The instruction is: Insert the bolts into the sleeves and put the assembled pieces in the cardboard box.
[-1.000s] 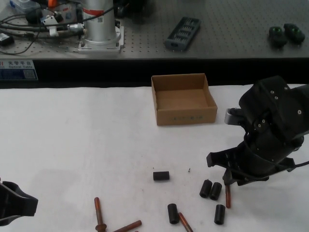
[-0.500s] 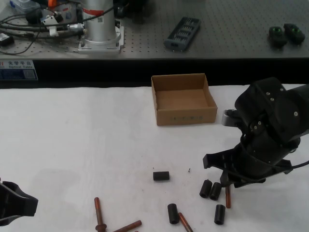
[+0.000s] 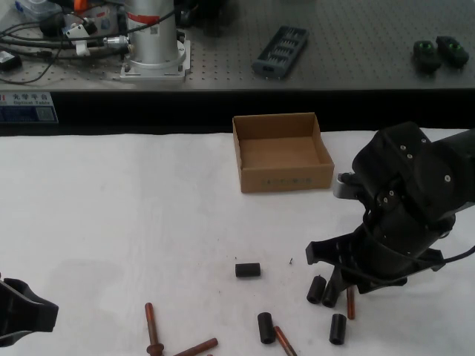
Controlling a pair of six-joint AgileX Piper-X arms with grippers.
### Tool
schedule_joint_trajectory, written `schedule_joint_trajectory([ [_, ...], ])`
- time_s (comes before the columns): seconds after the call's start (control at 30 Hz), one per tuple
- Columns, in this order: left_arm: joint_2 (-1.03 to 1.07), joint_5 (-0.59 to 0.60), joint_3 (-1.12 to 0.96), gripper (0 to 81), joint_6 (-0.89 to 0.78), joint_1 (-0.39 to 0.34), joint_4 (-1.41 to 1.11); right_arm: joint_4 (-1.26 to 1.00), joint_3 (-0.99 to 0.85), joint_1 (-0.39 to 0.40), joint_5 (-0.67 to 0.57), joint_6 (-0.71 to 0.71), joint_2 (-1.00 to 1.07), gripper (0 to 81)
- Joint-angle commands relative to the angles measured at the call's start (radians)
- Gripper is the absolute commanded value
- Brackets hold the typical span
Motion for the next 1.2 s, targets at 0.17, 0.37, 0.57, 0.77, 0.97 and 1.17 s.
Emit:
schedule_joint_trajectory([
  [0.17,0.003,-0.006,-0.006,23.1,0.015,-0.001,0.004,-0.013,-0.008,-0.001,0.018,-0.006,0.002,30.4],
  [0.37,0.003,-0.006,-0.006,23.1,0.015,-0.001,0.004,-0.021,-0.008,-0.001,0.018,-0.006,0.002,25.4],
  [0.57,0.003,-0.006,-0.006,23.1,0.015,-0.001,0.004,-0.045,-0.008,-0.005,0.018,-0.006,0.012,25.3],
  [0.77,0.003,-0.006,-0.006,23.1,0.015,-0.001,0.004,-0.011,-0.008,-0.008,0.018,-0.023,0.045,25.3],
  [0.97,0.003,-0.006,-0.006,23.1,0.015,-0.001,0.004,-0.007,-0.008,-0.014,0.033,-0.029,0.052,25.3],
  [1.17,0.003,-0.006,-0.006,23.1,0.015,-0.001,0.004,-0.007,-0.008,-0.028,0.053,-0.029,0.052,25.2],
])
